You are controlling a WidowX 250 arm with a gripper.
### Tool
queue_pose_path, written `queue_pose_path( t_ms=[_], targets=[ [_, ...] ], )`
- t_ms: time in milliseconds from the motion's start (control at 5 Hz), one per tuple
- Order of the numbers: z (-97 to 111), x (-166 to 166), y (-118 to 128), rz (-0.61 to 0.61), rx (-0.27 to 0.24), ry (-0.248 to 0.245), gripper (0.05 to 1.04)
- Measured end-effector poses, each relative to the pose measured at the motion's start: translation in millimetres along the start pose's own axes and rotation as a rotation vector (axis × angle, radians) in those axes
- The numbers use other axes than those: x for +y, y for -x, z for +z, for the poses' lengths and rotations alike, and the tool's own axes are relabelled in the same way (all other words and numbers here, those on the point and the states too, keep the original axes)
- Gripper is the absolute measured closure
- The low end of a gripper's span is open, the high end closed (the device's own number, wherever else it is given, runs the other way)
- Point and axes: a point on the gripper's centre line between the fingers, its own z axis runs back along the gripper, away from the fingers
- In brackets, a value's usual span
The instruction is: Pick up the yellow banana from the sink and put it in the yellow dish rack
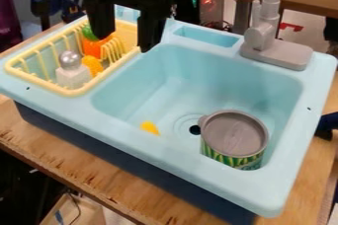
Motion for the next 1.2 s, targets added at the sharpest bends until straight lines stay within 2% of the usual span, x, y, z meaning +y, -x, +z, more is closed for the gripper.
queue_pose_path(
  t_ms=[200,400,600,800,1000,1200],
  targets=[
    [-8,0,1,0.002,0.026,0.000,0.083],
    [-26,-5,6,-0.035,0.038,0.026,0.083],
    [-39,-22,11,-0.122,0.017,0.062,0.083],
    [-48,-30,15,-0.152,0.017,0.095,0.083],
    [-52,-40,13,-0.176,0.013,0.104,0.083],
    [-58,-38,13,-0.169,0.042,0.087,0.083]
  ],
)
